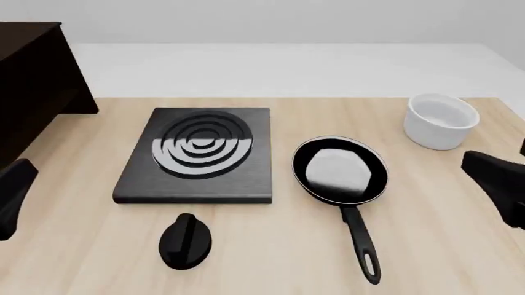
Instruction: Put the frying pan on the cabinet shelf.
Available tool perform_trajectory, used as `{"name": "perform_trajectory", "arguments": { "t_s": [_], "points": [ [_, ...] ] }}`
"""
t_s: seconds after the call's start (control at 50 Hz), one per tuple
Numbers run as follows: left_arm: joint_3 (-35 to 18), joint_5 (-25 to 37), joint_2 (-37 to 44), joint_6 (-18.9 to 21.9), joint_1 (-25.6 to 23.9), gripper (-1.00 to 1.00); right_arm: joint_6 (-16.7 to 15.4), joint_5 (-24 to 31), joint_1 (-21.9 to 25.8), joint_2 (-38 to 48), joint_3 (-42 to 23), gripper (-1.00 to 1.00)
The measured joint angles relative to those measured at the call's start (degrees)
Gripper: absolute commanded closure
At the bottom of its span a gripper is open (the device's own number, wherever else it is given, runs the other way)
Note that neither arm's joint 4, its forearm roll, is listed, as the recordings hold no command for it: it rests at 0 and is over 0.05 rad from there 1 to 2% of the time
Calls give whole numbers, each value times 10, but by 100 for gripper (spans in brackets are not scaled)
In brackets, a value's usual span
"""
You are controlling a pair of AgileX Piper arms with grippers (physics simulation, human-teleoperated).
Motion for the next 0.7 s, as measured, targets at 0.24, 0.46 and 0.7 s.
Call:
{"name": "perform_trajectory", "arguments": {
  "t_s": [0.24,0.46,0.7],
  "points": [
    [-9,3,12,-3,-1,-100,17,58,35,126,-72,-100],
    [-16,10,15,-15,2,-100,19,85,29,232,-101,-100],
    [-27,20,17,-5,8,-100,18,99,34,330,-120,-100]
  ]
}}
